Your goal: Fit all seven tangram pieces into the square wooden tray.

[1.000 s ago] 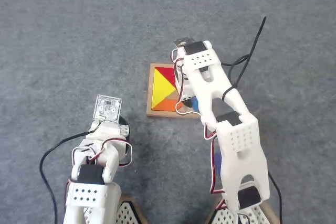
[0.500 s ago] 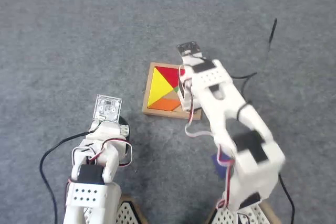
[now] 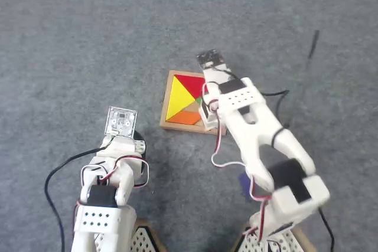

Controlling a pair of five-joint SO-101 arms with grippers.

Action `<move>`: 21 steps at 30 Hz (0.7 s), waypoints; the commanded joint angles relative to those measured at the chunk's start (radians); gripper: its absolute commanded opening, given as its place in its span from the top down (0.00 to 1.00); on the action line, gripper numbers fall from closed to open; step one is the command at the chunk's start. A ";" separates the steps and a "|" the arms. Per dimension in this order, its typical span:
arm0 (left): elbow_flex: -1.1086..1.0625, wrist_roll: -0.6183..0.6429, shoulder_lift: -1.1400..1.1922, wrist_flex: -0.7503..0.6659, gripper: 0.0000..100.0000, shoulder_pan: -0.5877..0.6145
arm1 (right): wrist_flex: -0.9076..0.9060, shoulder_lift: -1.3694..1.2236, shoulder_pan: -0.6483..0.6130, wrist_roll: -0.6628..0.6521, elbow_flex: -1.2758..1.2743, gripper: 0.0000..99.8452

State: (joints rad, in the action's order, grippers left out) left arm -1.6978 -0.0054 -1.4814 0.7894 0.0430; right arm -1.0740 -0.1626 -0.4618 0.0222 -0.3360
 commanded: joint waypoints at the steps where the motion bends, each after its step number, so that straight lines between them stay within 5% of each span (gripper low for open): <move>1: 0.008 0.008 -0.014 0.008 0.98 0.005 | 0.012 -0.068 -0.013 -0.011 0.106 0.84; 21: 0.008 0.008 -0.014 0.008 0.98 0.005 | -0.002 -0.133 -0.081 -0.017 0.212 0.87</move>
State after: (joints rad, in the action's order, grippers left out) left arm -1.6978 -0.0054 -1.4814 0.7894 0.0430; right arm -1.0925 -0.3069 -0.5079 0.0192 -0.1857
